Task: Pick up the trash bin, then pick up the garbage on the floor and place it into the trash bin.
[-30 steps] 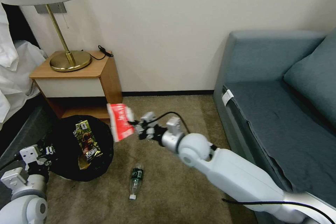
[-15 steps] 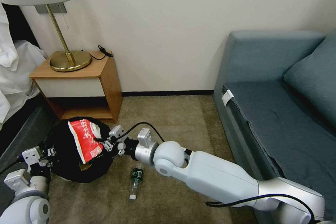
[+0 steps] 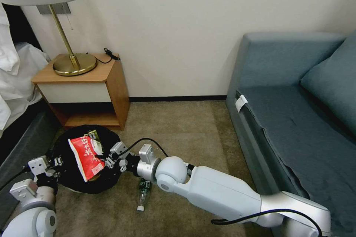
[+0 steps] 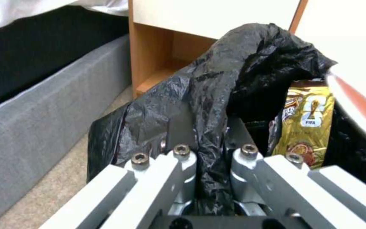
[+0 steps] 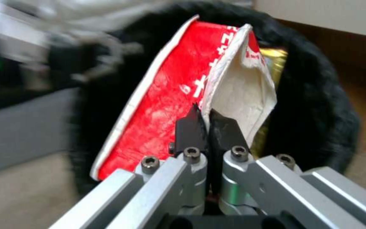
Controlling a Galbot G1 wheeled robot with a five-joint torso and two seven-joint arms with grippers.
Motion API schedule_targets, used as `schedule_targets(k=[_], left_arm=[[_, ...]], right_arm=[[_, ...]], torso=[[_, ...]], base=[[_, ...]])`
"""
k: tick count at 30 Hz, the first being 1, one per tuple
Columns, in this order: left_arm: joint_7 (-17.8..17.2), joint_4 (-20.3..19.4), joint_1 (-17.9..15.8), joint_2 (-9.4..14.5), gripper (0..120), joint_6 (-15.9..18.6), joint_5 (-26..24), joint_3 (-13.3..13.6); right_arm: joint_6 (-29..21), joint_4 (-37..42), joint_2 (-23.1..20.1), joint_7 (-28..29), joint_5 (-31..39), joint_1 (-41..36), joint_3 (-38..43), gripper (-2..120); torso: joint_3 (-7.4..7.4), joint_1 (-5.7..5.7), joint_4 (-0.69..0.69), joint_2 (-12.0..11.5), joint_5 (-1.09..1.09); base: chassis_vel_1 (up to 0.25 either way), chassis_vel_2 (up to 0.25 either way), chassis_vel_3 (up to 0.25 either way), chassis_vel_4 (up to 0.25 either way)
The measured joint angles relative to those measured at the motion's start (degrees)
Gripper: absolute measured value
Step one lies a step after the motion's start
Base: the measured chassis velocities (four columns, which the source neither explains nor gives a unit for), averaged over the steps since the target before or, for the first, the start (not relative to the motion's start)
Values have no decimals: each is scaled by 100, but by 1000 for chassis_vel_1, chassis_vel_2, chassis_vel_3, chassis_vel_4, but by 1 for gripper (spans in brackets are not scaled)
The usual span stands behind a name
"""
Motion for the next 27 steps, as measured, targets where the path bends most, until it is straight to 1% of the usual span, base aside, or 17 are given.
schedule_targets(k=[2, 3, 5, 7, 8, 10, 11, 13, 14, 15, 17, 18, 20, 21, 23, 24, 27], left_arm=[[6, -1, 0, -7, 5, 0, 16, 32], [10, -1, 5, -11, 5, -6, 30, 51], [11, 0, 6, -12, 5, -10, 37, 55], [11, 17, 4, -12, 5, -22, 53, 65], [11, 17, 4, -12, 5, -22, 53, 65], [12, 39, -25, -7, 5, -25, 61, 73], [12, 39, -25, -7, 5, -25, 61, 73], [12, 50, -52, 12, 5, -25, 47, 51], [12, 50, -52, 12, 5, -25, 47, 51], [11, 64, -76, 43, 5, -25, 20, 0], [2, 91, -105, 95, 5, -26, -27, -88], [2, 91, -105, 95, 5, -26, -27, -88], [-6, 108, -111, 142, 5, -26, -85, -161], [-6, 108, -111, 142, 5, -26, -85, -161], [-6, 108, -110, 164, 5, -26, -122, -205], [-6, 108, -110, 164, 5, -26, -122, -205], [-130, 98, -100, 190, 5, -48, -186, -236]], right_arm=[[31, -185, 60, 58, -105, -11, 31, 0], [38, -290, 95, 132, -144, -20, 51, 8], [39, -312, 105, 147, -147, -23, 60, 10], [38, -335, 117, 169, -149, -27, 87, 21], [38, -335, 117, 169, -149, -27, 87, 21], [27, -317, 95, 174, -143, -30, 88, 35], [27, -317, 95, 174, -143, -30, 88, 35], [19, -266, 56, 151, -141, -30, 85, 43], [19, -266, 56, 151, -141, -30, 85, 43], [6, -225, 27, 145, -127, -29, 88, 51], [-41, -184, 6, 144, -93, -32, 123, 59], [-41, -184, 6, 144, -93, -32, 123, 59], [-133, -165, -8, 159, -67, -65, 164, 73], [-133, -165, -8, 159, -67, -65, 164, 73], [-214, -144, -15, 185, -44, -90, 214, 82], [-214, -144, -15, 185, -44, -90, 214, 82], [-403, -134, -22, 355, 23, -91, 284, 96]], torso=[[0, 0, 0, 0, 0], [0, 0, 0, 0, 0], [0, 0, -1, 0, 0], [0, 0, 0, 0, 0], [0, 0, 0, 0, 0], [0, 0, 0, 0, 0], [0, 0, 0, 0, 0], [0, 0, -1, 0, 0], [0, 0, -1, 0, 0], [0, 0, -1, 0, 0], [0, 0, 0, 0, 1], [0, 0, 0, 0, 1], [0, 0, 0, 0, 1], [0, 0, 0, 0, 1], [0, 0, 0, 0, 0], [0, 0, 0, 0, 0], [0, 0, 0, 0, 0]], base=[[0, 0, 0, 0], [0, 0, 0, 0], [0, 0, 0, 0], [0, 0, 0, 0], [0, 0, 0, 0], [0, 0, 0, 0], [0, 0, 0, 0], [0, 0, 0, 0], [0, 0, 0, 0], [0, 0, 0, 0], [0, 0, 0, 0], [0, 0, 0, 0], [0, 0, 0, 0], [0, 0, 0, 0], [0, 0, 0, 0], [0, 0, 0, 0], [0, 0, 0, 0]])
